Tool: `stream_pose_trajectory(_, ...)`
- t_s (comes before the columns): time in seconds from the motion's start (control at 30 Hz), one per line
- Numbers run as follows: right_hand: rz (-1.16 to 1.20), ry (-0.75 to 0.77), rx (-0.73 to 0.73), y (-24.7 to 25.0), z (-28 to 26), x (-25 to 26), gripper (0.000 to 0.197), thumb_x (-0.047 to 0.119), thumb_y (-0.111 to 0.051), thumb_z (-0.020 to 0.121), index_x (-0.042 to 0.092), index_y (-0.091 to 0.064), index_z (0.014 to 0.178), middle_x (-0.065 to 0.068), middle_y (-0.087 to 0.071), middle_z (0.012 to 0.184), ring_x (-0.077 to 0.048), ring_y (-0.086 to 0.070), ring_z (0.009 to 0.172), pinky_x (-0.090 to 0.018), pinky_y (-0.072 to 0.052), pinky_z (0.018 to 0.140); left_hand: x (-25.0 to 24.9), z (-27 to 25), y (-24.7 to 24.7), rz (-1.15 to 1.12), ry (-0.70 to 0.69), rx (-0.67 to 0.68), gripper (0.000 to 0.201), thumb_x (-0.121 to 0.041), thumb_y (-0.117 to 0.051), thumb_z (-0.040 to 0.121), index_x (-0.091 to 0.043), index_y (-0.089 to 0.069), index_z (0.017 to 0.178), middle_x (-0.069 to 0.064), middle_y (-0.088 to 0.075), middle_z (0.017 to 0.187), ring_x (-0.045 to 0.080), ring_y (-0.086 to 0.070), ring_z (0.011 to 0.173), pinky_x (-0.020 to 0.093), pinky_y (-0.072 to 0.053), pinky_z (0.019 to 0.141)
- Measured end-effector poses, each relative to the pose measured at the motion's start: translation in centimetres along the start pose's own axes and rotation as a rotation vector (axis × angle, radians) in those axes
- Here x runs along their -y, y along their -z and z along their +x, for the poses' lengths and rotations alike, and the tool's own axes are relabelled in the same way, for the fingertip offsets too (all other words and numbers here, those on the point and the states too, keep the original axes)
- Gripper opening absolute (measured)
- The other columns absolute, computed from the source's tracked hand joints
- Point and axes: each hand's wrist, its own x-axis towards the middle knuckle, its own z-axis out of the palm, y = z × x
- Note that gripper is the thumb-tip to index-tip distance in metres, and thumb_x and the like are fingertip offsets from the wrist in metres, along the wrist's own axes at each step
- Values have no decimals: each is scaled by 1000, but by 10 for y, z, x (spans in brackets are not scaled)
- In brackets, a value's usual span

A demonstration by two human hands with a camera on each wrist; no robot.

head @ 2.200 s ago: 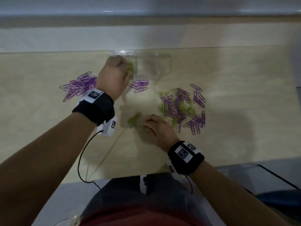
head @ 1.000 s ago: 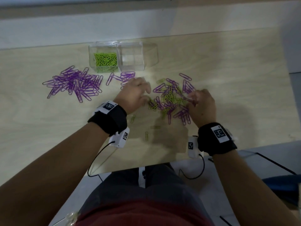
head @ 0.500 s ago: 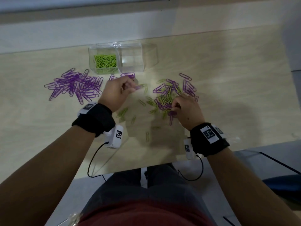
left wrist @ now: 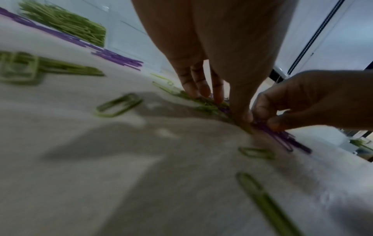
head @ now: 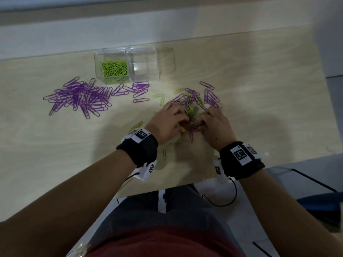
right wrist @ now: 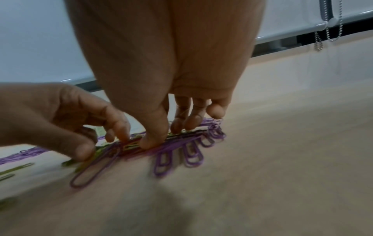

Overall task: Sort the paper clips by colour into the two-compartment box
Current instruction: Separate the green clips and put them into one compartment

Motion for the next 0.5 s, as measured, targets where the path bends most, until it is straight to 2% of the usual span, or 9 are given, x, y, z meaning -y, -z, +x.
stream_pose_trajectory(0.1,8,11,-5,4,-3,-5,13,15,-68,74,10,-58,81,-13,-53,98,-35,-49,93,-43,-44,73,10,-7,1,-23,39,-16,22,-18,-71,78,-11,-66,98,13,-55,110,34,-46,101,41,-44,87)
stream_pose_trajectory(0.2,18,-39,-40,10,-6,-15,11,13,-67,76,11,-57,79,-10,-55,92,-33,-49,88,-42,-42,72,30,-24,8,-64,63,-48,15,-19,-75,75,-14,-69,87,10,-57,107,30,-49,95,34,-42,84)
stream_pose_trajectory(0.33,24,-121,-131,16,-11,-28,10,7,-66,76,10,-59,82,-10,-55,92,-34,-50,88,-43,-45,71,42,-44,21,-87,100,-34,11,-27,-77,74,-17,-71,77,2,-57,112,23,-49,97,30,-43,86)
stream_pose_trajectory(0.4,37,-122,-180,16,-16,-25,11,8,-66,75,10,-60,84,-12,-54,94,-35,-50,89,-44,-46,71,41,-44,24,-76,122,-80,17,-34,-71,77,-17,-71,78,1,-58,110,22,-49,97,28,-40,85)
stream_pose_trajectory(0.5,59,-131,-224,9,-23,-9,13,17,-70,74,10,-60,78,-13,-54,90,-36,-52,83,-42,-46,67,30,-31,21,-112,139,-161,28,-38,-63,76,-12,-69,86,7,-57,99,27,-50,91,32,-43,81)
